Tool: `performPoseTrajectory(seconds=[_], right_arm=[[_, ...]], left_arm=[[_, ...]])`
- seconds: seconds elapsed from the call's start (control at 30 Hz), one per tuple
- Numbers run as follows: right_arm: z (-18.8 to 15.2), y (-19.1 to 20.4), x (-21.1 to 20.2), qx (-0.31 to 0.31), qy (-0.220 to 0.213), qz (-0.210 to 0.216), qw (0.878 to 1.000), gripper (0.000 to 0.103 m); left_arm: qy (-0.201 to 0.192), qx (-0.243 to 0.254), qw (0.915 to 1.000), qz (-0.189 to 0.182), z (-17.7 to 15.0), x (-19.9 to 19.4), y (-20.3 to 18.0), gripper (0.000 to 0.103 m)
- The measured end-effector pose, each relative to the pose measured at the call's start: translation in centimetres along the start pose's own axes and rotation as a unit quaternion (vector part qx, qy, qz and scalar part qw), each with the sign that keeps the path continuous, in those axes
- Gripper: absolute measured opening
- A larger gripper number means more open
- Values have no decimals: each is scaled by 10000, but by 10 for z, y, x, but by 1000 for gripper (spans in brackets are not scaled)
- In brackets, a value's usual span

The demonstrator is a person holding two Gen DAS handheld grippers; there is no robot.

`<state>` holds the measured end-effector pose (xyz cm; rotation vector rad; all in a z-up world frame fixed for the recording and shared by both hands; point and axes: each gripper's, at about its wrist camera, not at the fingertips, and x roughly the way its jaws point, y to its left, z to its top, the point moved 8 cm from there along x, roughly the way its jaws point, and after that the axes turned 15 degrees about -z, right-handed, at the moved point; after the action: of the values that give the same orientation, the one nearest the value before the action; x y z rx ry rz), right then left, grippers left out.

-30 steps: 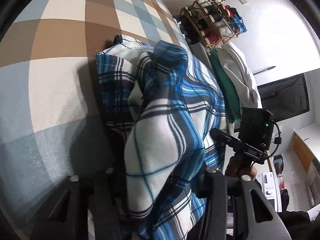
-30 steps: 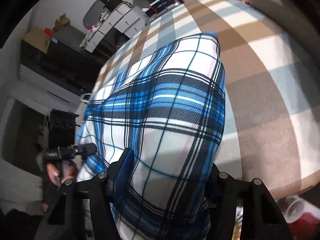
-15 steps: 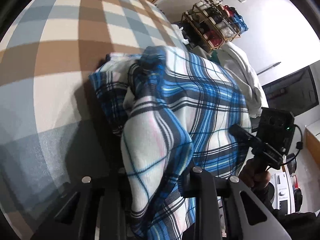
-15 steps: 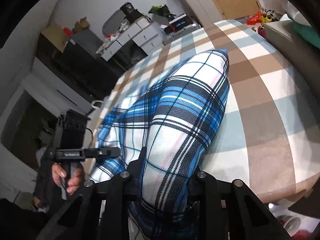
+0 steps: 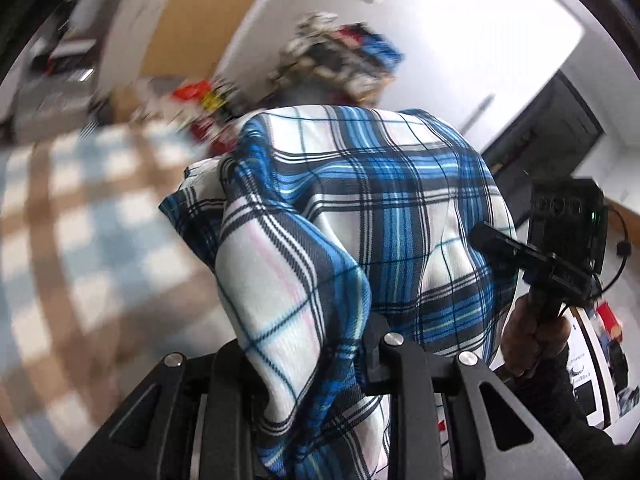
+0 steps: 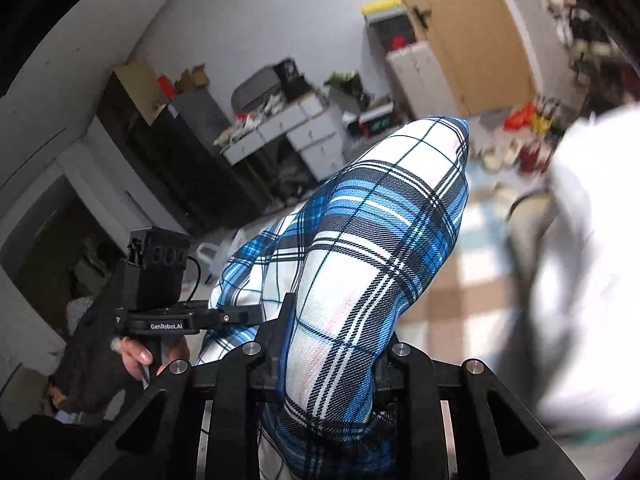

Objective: Fold large clothes
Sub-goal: 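Grasp the plaid bundle with both grippers and lift it off the bed, then carry the bundle with both grippers onto the stack of folded clothes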

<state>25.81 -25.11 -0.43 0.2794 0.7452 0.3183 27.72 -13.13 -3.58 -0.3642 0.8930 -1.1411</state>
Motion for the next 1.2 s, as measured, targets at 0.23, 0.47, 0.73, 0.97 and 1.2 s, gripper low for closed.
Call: performPoseTrajectory(seconds=[0.23, 0.47, 0.73, 0.97, 1.2], right_arm=[[92, -103, -73, 90, -35, -999, 9950, 27], [69, -263, -25, 661, 1260, -2113, 9670, 31], [39, -300, -31, 513, 1038, -2110, 9706, 58], [36, -235, -101, -835, -330, -2447, 9654, 59], [-33, -231, -59, -1264, 340, -2714, 9535, 54]], left_arm=[[-64, 240, 9986, -465, 91, 112, -55, 20], [461, -725, 9943, -630, 39, 236, 12, 20], [195, -717, 9962, -451, 38, 186, 49, 47], [-1046, 579, 9925, 244, 103, 121, -20, 57], [941, 570, 9922, 583, 68, 227, 8, 57]])
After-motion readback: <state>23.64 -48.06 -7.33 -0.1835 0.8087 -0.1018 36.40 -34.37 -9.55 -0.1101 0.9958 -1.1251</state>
